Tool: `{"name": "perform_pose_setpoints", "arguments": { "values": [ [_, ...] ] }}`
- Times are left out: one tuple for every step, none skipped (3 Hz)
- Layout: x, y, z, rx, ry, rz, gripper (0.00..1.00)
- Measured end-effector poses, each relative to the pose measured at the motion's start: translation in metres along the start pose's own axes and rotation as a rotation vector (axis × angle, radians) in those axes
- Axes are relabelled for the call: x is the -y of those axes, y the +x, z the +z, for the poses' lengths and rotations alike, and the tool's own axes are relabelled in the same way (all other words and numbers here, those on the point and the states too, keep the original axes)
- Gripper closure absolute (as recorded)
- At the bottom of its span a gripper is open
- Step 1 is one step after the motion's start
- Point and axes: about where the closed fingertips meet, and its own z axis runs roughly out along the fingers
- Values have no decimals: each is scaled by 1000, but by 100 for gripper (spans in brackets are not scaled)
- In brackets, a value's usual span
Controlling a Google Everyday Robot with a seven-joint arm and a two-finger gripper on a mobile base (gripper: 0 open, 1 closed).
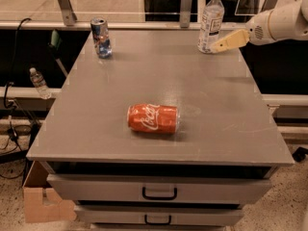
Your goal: Move blue plastic bottle near redbull can
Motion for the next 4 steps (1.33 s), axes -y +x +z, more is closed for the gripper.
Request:
{"name": "perform_pose_setpoints", "arguments": {
  "values": [
    [13,-5,26,62,-5,32,0],
    [23,-14,49,120,-16,53,0],
    [26,-31,70,177,-32,56,0],
    [29,-42,84,222,-37,67,18]
  ]
}}
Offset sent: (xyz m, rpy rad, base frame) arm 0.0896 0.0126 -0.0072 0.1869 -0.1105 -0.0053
